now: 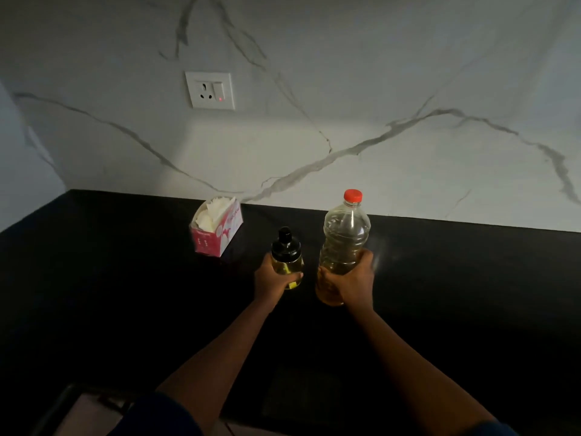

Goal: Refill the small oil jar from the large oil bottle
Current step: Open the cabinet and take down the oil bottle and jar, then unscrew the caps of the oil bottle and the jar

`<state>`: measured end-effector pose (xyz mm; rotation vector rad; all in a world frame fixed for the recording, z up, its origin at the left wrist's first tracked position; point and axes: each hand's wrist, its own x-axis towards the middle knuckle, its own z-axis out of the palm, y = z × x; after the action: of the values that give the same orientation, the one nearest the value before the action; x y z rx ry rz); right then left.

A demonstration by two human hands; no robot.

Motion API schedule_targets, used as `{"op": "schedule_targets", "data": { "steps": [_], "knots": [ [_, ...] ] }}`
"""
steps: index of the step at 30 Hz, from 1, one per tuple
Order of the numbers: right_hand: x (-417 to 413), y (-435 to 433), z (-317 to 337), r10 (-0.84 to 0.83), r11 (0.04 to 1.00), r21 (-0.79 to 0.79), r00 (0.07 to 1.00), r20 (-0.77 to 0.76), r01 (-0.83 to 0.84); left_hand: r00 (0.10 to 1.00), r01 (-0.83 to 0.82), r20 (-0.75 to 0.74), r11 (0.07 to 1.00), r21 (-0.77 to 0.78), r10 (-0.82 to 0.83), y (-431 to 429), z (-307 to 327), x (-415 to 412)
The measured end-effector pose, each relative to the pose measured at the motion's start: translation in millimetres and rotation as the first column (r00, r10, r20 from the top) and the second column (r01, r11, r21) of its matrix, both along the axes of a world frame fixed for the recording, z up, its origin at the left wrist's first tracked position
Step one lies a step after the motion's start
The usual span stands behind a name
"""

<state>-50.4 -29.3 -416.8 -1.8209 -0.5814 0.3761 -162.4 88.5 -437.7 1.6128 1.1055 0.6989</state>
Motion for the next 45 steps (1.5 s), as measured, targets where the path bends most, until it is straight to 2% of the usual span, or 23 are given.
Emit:
{"op": "schedule_targets", "data": {
  "steps": [7,11,23,32,34,36,38,41,43,45],
  "knots": [
    [14.8,27.5,-20.0,-0.063,0.998,-0.004,0.998,-0.012,0.063,0.993,0.060,-0.101,0.998,-0.015,-0.061,28.8,-21.8,10.0],
    [19.6,36.6,-26.3,-0.073,0.997,0.006,0.997,0.002,0.073,0.993,0.058,-0.097,0.998,-0.025,-0.061,39.3,-31.3,16.8],
    [23.6,36.4,-30.6,-0.005,1.000,0.000,0.999,0.048,0.005,0.991,0.014,-0.129,0.999,-0.034,-0.018,46.4,-51.3,30.6],
    [35.4,22.9,-23.4,0.122,0.991,-0.060,0.990,0.068,-0.118,0.992,-0.037,-0.123,0.999,-0.038,0.032,44.7,-46.5,25.1],
    [38.0,16.1,-15.1,0.144,0.989,-0.034,0.988,0.062,-0.142,0.994,-0.015,-0.112,0.998,-0.067,0.008,43.5,-40.1,21.7],
    [39.0,9.1,-0.7,0.126,0.989,0.068,0.989,0.083,-0.132,0.996,-0.018,-0.088,0.995,-0.096,0.010,41.7,-32.2,19.2],
    [39.0,4.9,20.9,0.035,0.980,0.187,0.989,0.142,-0.062,0.997,-0.071,-0.022,0.997,-0.029,0.070,36.7,-23.1,17.3],
    [40.8,11.2,61.8,-0.159,0.958,0.272,0.954,0.255,0.087,0.987,-0.108,0.144,0.948,0.299,0.067,22.7,-3.8,20.2],
    [43.3,22.0,89.7,-0.162,0.984,0.136,0.912,0.377,0.118,0.983,-0.060,0.182,0.868,0.493,-0.035,12.0,15.7,29.7],
    [44.9,31.7,114.9,-0.048,0.986,-0.119,0.877,0.477,0.119,0.974,0.007,0.183,0.818,0.576,-0.137,0.6,37.8,43.7]
  ]
}}
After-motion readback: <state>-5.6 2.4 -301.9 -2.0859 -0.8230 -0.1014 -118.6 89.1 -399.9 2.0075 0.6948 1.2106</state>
